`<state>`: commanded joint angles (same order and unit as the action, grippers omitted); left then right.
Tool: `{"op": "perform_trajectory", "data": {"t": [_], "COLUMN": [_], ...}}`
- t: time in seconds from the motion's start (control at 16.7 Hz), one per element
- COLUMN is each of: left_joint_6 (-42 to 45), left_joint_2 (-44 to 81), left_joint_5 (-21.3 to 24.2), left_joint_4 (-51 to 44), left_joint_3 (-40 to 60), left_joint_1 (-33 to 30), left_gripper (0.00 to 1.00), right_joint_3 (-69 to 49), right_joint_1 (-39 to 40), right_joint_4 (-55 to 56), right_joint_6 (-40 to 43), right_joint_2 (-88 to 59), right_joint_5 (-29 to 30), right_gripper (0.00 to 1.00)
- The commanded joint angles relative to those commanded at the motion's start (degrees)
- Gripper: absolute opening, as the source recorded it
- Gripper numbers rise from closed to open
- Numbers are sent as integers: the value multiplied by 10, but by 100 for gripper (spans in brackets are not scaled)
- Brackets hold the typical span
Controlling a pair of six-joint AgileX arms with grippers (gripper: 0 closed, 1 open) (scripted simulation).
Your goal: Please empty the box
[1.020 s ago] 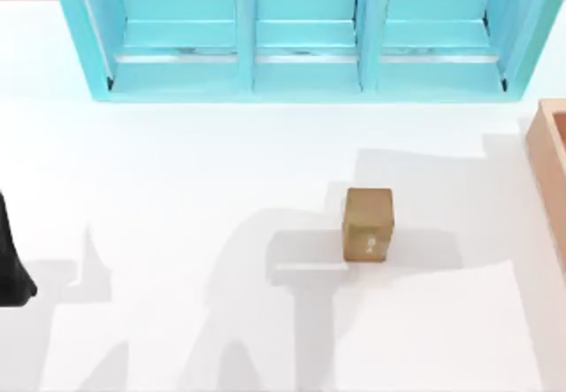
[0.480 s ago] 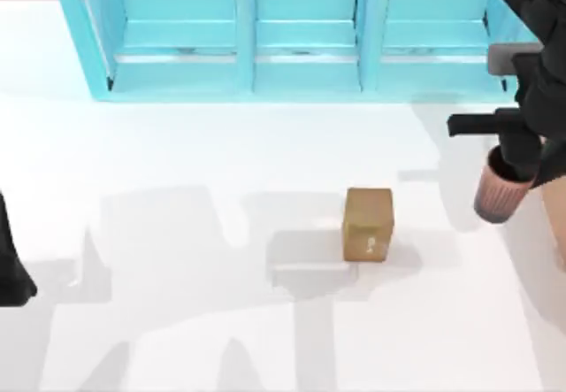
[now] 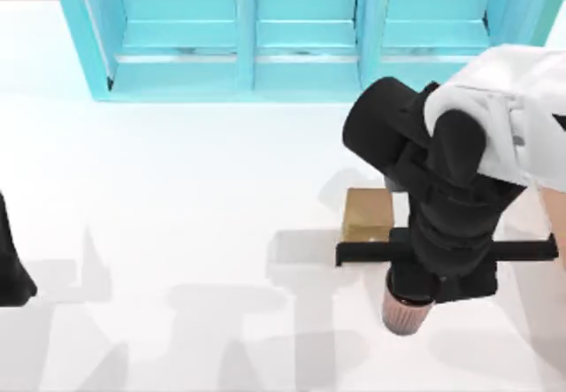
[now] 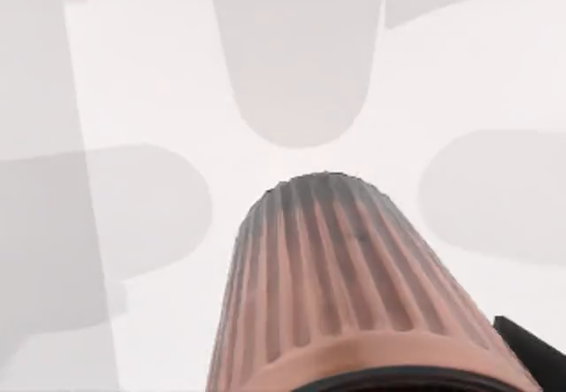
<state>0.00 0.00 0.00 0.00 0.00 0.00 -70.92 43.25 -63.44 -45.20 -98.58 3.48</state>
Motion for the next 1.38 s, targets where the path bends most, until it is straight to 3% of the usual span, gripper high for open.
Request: {"op": "perform_trajectory", "data": {"t": [0.42, 1.08, 1.38], "left_joint_6": [0, 0, 0], "left_joint_2": [0, 0, 0], "left_joint_5": [0, 0, 0], "left_joint_4": [0, 0, 0], "left_joint_3": [0, 0, 0], "left_joint_1": [0, 0, 0], "left_gripper": [100, 100, 100], "right_joint_3": [10, 70, 70], "right_joint_1": [9, 15, 15], "right_joint_4": [7, 106, 106], "right_joint_6": [-11, -15, -15], "right_joint_2": [0, -34, -34], "right_joint_5": [-1, 0, 0], "right_gripper": [0, 0, 38]}}
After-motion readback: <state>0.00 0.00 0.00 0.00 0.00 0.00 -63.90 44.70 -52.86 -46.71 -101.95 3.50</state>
